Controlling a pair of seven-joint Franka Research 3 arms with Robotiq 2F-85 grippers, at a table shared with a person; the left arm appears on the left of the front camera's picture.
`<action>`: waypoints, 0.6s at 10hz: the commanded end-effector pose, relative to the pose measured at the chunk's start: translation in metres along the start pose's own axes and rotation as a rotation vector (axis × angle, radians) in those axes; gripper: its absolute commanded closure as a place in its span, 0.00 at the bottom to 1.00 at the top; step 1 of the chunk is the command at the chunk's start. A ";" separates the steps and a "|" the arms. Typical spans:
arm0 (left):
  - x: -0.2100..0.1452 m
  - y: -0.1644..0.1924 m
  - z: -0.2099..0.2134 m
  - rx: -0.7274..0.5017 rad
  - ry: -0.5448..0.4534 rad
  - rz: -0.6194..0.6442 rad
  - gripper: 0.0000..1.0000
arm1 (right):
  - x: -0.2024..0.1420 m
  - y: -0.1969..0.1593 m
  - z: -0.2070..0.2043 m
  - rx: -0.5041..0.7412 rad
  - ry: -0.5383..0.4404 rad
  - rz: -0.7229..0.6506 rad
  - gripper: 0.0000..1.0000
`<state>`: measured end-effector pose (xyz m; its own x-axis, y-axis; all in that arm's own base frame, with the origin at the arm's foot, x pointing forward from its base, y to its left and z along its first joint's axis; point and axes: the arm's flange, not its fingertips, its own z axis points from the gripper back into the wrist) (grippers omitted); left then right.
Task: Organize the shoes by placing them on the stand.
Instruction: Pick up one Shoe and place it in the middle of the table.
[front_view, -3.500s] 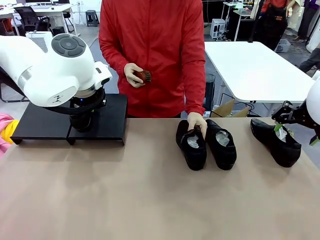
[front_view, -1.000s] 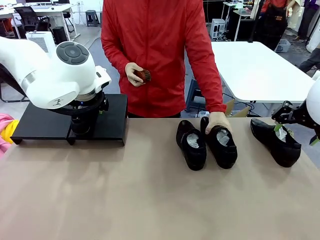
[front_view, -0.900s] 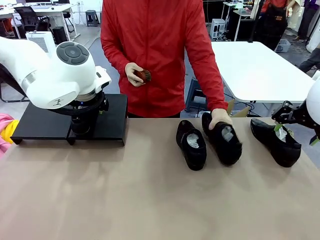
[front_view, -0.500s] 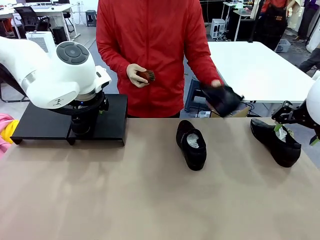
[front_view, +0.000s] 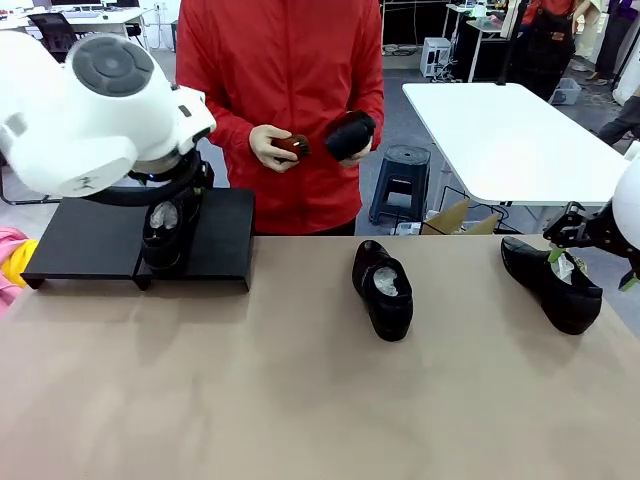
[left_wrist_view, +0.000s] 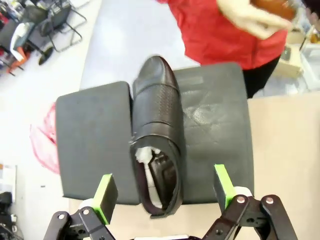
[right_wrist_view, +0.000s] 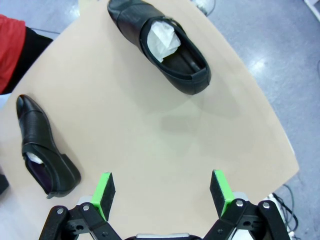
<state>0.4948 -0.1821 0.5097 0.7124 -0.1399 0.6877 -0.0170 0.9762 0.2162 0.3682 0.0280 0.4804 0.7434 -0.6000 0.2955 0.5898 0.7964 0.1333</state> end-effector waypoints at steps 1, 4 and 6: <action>-0.031 -0.005 0.036 -0.037 -0.016 -0.028 0.01 | 0.000 0.001 0.001 -0.001 -0.005 0.007 0.00; -0.059 -0.029 0.063 -0.185 0.211 -0.093 0.01 | 0.000 0.001 0.001 -0.001 -0.005 0.007 0.00; -0.077 -0.034 0.060 -0.243 0.456 -0.112 0.01 | 0.000 0.001 0.001 -0.001 -0.005 0.007 0.00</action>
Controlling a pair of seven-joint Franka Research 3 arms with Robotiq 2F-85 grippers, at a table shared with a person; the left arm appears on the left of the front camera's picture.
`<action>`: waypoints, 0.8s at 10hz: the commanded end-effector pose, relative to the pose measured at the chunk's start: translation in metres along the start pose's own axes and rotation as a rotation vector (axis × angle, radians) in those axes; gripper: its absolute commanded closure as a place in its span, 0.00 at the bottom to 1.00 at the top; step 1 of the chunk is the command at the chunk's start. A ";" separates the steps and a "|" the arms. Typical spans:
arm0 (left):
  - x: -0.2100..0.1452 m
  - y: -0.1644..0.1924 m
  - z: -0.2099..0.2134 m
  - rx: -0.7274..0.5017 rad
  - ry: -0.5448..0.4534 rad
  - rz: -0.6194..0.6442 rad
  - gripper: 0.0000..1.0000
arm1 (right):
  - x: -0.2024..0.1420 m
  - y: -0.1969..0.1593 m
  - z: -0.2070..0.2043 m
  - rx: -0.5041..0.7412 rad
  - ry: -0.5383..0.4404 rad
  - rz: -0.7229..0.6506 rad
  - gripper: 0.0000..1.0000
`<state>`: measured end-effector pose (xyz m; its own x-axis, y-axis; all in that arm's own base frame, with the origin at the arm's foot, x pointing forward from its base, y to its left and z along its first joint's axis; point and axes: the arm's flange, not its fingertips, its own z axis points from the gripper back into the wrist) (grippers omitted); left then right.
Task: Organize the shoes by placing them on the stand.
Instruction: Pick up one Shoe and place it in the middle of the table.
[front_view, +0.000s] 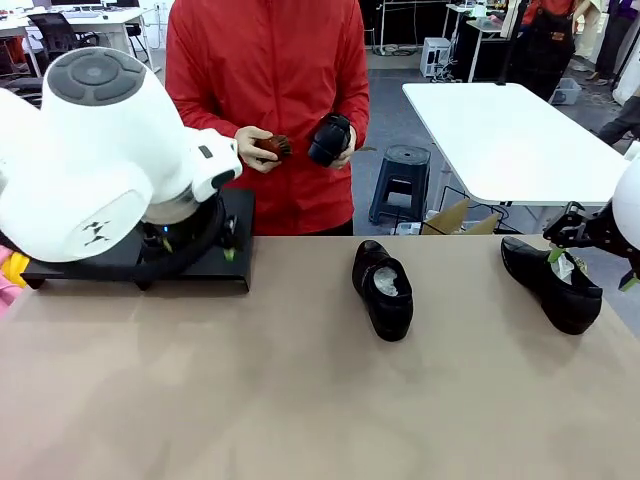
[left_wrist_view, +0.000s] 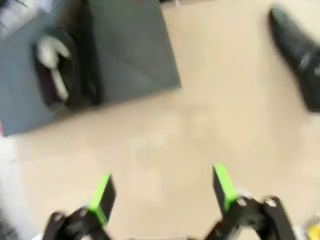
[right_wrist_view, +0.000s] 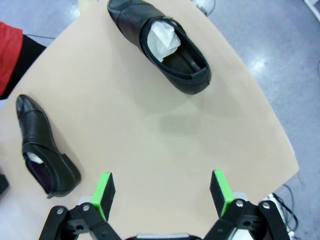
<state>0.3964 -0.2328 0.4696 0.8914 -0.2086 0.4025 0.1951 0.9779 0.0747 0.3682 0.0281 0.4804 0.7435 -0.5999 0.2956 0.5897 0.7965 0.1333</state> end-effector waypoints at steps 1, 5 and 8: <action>0.001 0.015 0.012 -0.046 0.183 -0.032 0.01 | 0.000 0.001 0.001 -0.001 -0.005 0.007 0.00; -0.012 -0.001 -0.004 -0.065 0.178 -0.031 0.01 | 0.022 0.002 -0.024 0.002 0.059 0.230 0.00; -0.012 -0.001 -0.004 -0.065 0.178 -0.031 0.01 | 0.065 0.007 -0.039 0.074 0.161 0.510 0.00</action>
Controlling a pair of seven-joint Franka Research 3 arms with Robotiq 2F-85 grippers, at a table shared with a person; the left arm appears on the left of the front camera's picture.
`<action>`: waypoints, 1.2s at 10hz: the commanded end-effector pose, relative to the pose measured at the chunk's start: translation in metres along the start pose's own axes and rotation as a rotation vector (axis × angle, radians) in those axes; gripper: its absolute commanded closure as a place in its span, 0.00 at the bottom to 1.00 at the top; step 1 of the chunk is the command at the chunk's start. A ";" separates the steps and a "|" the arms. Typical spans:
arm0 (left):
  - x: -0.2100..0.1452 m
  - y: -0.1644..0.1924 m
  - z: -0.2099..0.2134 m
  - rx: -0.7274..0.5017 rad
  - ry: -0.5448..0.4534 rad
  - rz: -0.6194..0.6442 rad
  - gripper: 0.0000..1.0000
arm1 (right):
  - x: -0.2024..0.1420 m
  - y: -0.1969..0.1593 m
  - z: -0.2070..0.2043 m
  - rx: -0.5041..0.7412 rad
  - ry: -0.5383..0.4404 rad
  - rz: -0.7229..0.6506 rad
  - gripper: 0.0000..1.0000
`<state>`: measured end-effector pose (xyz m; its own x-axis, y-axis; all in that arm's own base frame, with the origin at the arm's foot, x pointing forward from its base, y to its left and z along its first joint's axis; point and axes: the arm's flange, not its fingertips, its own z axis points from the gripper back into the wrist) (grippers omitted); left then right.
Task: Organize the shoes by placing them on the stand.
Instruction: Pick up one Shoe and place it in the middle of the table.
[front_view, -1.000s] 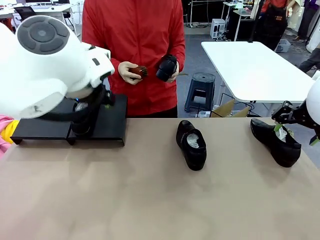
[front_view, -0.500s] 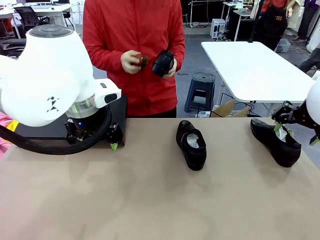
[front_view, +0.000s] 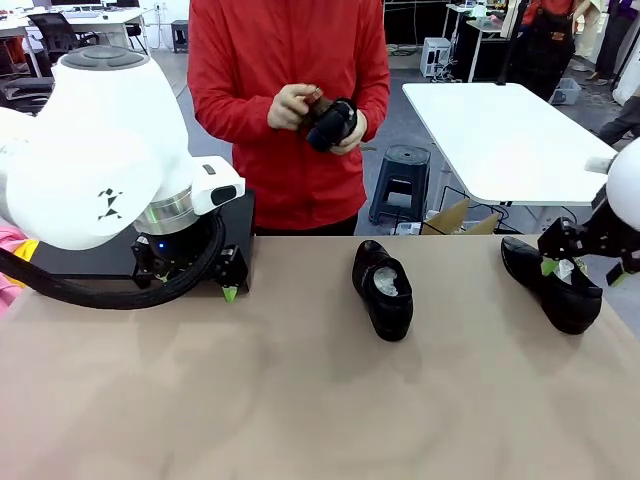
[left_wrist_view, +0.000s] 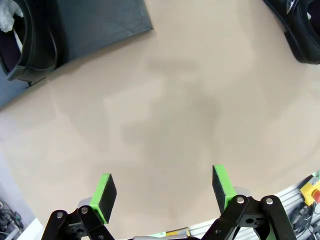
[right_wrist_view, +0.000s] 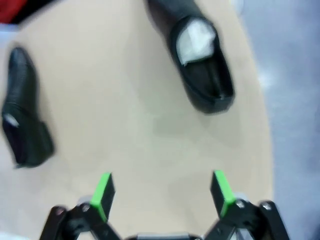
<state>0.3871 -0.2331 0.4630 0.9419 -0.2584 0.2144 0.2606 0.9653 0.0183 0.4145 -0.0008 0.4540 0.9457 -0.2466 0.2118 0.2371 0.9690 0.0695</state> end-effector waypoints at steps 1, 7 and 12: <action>-0.001 0.002 -0.002 0.008 -0.018 0.015 0.01 | 0.032 0.002 0.000 0.011 0.004 0.087 0.00; -0.001 0.002 -0.002 0.008 -0.018 0.015 0.01 | 0.032 0.016 -0.021 -0.122 0.025 0.338 0.00; -0.001 0.002 -0.002 0.008 -0.018 0.015 0.01 | 0.067 0.011 -0.075 -0.138 0.105 0.476 0.00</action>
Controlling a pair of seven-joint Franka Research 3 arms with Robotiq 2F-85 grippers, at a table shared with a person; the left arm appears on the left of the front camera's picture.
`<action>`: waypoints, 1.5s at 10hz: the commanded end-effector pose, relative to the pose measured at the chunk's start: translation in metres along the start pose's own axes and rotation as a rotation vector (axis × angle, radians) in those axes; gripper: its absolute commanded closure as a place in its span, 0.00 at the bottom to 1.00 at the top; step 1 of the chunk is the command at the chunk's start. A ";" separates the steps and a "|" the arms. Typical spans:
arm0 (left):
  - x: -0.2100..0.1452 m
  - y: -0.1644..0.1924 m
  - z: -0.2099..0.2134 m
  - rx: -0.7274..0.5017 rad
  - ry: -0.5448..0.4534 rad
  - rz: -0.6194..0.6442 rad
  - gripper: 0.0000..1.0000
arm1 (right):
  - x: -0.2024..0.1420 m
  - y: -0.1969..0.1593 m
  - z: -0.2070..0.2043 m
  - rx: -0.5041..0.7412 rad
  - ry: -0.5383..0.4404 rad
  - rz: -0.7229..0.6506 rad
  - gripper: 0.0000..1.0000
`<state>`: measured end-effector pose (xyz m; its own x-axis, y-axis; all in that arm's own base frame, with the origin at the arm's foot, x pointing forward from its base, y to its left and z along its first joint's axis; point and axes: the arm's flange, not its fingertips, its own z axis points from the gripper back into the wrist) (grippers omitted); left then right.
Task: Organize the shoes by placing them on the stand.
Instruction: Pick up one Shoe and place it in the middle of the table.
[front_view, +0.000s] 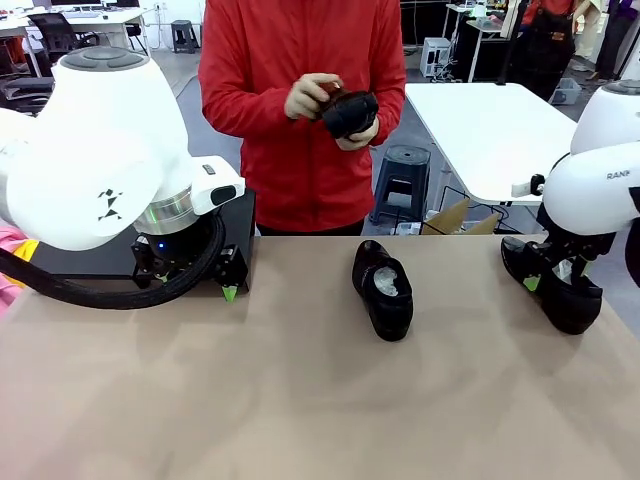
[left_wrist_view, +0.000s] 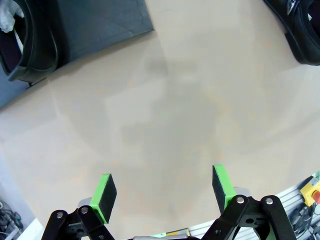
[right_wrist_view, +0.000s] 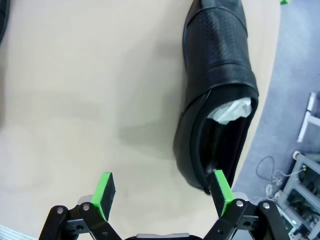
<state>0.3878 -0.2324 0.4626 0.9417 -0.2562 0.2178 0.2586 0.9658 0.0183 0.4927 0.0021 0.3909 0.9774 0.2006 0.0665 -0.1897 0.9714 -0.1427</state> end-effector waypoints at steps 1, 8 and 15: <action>-0.002 0.001 -0.002 0.008 -0.015 0.013 0.01 | 0.005 -0.013 0.000 0.006 -0.030 0.019 0.00; -0.002 0.001 -0.002 0.008 -0.015 0.013 0.01 | 0.028 -0.025 -0.032 0.129 -0.040 0.015 0.00; -0.002 0.001 -0.002 0.008 -0.015 0.013 0.01 | 0.038 -0.034 -0.061 0.139 0.026 -0.011 0.00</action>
<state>0.3880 -0.2323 0.4627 0.9416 -0.2559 0.2187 0.2583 0.9659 0.0181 0.5338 -0.0248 0.3376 0.9833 0.1764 0.0444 -0.1752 0.9841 -0.0293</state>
